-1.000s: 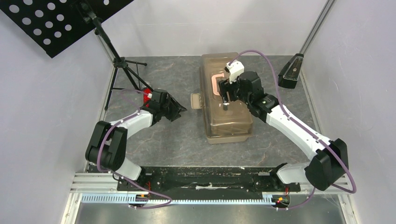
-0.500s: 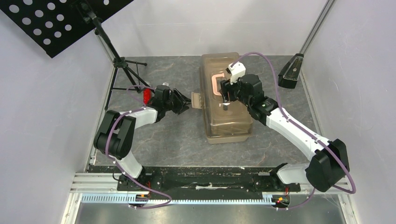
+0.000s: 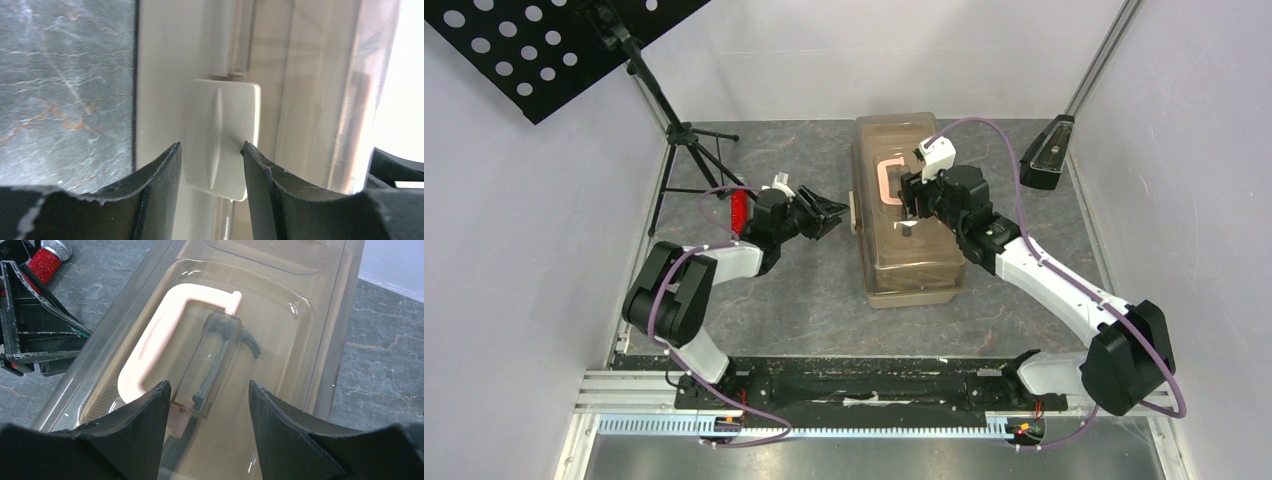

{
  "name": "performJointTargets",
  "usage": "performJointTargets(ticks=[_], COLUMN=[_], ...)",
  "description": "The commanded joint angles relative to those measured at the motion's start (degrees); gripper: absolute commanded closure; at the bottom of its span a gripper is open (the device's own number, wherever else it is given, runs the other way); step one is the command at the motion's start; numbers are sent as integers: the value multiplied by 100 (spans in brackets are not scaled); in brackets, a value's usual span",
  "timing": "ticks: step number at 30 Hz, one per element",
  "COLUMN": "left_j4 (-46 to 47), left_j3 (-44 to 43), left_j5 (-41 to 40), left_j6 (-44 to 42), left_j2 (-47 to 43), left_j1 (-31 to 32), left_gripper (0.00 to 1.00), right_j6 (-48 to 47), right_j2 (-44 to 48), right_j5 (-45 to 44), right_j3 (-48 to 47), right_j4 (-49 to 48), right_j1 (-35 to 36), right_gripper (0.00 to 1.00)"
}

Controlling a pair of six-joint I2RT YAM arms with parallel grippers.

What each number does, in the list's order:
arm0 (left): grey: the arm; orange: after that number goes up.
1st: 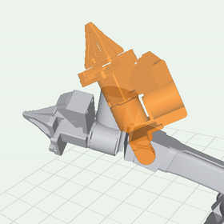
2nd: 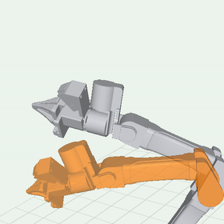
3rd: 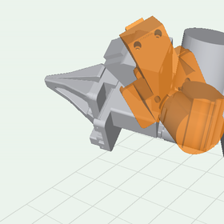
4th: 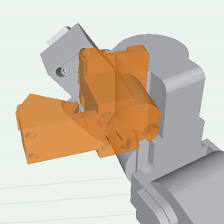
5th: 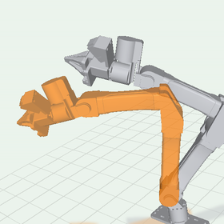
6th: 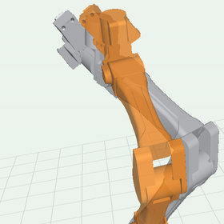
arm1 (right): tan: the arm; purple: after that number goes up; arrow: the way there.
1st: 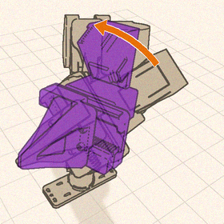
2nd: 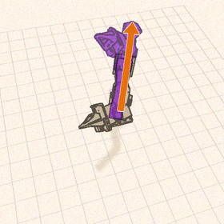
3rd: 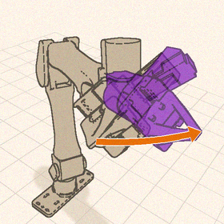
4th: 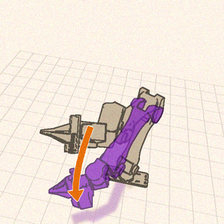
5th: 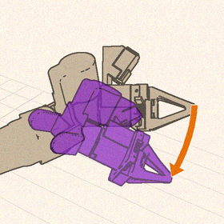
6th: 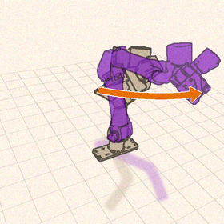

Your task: Pack the tool kit

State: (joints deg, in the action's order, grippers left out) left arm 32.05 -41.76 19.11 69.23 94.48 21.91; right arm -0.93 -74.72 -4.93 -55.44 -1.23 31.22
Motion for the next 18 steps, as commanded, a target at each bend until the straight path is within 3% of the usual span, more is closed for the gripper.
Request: performJointTargets(ticks=[1, 12, 18], left_j4=[1314, 3049, 4111], left_j3=[175, 680, 717], left_j5=[200, 66, 118], left_j6=[547, 1184, 1753], left_j2=[90, 719, 1377], left_j1=[120, 115, 114], left_gripper=[44, 24, 21], right_j6=[-65, -21, -32], right_j2=[-109, -74, -65], right_j5=[143, 313, 368], right_j3=[365, 504, 534], right_j4=[937, 821, 792], right_j1=[14, 11, 13], right_gripper=[39, 39, 39])
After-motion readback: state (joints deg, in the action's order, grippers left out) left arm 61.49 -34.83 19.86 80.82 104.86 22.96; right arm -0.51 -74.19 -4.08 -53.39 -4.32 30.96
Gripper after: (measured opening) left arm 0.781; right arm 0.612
